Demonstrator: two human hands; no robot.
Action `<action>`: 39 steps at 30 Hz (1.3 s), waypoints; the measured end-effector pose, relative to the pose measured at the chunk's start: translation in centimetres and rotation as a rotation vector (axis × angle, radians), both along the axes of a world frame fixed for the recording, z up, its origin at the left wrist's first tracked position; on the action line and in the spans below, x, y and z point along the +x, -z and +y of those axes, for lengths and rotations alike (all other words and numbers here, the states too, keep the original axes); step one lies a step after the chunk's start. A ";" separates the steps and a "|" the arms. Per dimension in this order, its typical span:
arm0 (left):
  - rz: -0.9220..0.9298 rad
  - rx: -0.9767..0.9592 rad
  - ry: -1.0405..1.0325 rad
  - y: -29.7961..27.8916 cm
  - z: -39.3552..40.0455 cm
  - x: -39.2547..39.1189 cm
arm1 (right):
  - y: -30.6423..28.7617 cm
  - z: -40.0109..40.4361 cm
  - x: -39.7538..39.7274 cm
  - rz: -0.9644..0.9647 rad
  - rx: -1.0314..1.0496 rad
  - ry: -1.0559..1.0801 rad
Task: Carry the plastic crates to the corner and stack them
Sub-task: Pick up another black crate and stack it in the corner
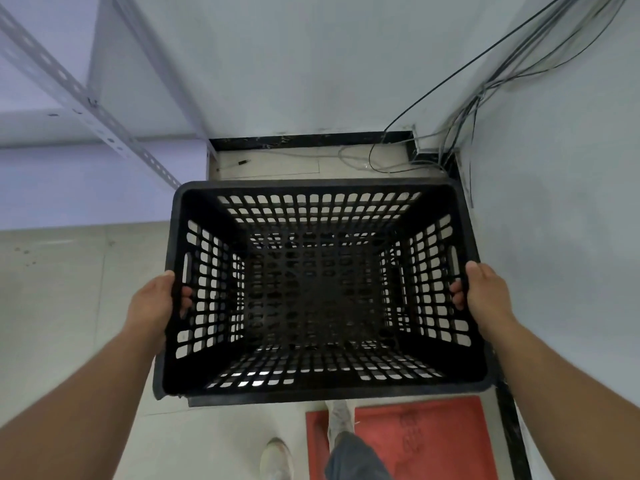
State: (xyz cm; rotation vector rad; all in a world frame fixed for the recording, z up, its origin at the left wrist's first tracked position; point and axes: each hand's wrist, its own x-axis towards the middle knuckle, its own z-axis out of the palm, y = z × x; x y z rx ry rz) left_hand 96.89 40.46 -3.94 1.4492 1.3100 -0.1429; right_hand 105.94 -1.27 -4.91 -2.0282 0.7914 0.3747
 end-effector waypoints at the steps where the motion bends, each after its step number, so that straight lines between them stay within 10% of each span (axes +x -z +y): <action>1: 0.003 0.007 0.011 0.0 -0.1 0.0 | 0.0 -0.2 -0.3 0.000 -0.005 -0.010; 39: -0.070 0.128 0.019 2.4 -0.1 -1.8 | 1.6 0.8 0.3 -0.143 -0.074 -0.024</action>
